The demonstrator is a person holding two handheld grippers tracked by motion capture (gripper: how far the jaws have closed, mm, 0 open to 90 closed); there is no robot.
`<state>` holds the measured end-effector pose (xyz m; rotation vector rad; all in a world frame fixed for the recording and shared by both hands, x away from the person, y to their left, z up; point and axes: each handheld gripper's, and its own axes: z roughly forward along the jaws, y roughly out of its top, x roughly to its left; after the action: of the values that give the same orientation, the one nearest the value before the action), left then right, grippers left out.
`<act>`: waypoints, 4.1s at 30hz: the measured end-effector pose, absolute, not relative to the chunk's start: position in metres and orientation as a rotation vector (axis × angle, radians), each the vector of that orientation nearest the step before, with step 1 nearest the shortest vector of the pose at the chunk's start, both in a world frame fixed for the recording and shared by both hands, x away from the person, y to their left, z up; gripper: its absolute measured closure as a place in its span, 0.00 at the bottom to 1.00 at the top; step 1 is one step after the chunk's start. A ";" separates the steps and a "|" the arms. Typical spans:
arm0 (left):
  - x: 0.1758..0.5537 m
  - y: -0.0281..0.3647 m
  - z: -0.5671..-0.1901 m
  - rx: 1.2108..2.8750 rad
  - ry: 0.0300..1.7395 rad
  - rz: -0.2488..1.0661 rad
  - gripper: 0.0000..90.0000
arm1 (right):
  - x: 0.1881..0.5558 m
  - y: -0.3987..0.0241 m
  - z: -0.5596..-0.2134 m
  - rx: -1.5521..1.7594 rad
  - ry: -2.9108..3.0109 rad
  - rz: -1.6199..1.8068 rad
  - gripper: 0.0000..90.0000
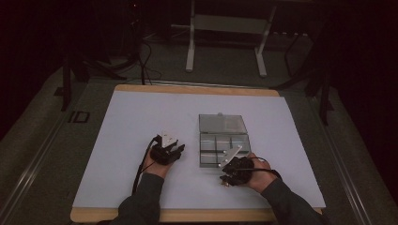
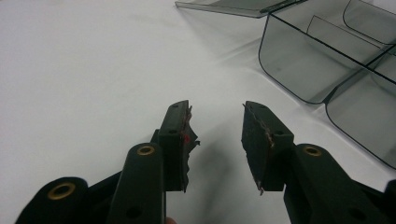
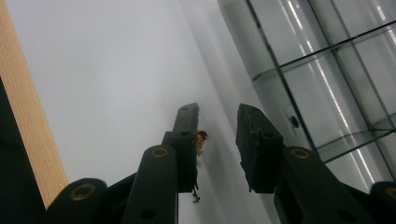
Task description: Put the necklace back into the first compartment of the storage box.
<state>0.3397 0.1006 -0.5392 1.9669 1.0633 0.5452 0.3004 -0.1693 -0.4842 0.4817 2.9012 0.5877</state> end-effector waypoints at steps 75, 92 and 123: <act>0.340 0.101 -0.539 1.968 1.064 0.544 0.69 | 0.304 -0.157 -0.495 0.442 3.012 0.378 0.96; 0.340 0.100 -0.539 1.970 1.065 0.542 0.69 | 0.306 -0.163 -0.481 0.454 2.995 0.423 0.96; 0.341 0.100 -0.539 1.978 1.064 0.539 0.69 | 0.310 -0.167 -0.463 0.453 2.974 0.446 0.96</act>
<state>0.3407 0.1001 -0.5394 1.9778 1.0643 0.5393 0.3103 -0.1669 -0.4625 0.4527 2.9740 0.4459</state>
